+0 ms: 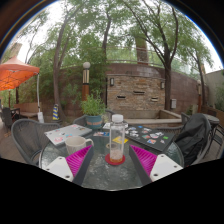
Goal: Pour water
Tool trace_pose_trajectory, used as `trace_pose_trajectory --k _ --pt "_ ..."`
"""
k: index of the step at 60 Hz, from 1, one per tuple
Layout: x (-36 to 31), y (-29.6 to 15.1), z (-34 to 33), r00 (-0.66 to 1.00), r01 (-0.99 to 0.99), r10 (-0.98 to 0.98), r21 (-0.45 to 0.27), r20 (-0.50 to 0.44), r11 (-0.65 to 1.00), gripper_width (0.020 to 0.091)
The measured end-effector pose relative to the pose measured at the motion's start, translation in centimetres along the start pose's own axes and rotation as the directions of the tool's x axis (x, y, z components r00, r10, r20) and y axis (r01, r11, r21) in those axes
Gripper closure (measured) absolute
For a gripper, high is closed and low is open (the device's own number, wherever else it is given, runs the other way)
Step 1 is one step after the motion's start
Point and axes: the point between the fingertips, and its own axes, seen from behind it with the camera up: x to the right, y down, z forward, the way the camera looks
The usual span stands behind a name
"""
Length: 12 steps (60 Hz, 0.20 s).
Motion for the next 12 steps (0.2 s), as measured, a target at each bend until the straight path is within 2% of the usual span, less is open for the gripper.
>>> trace_pose_trajectory --k 12 --pt "-1.9 3.8 -11.5 0.999 -0.045 0.045 -0.034 0.014 0.998 0.0275"
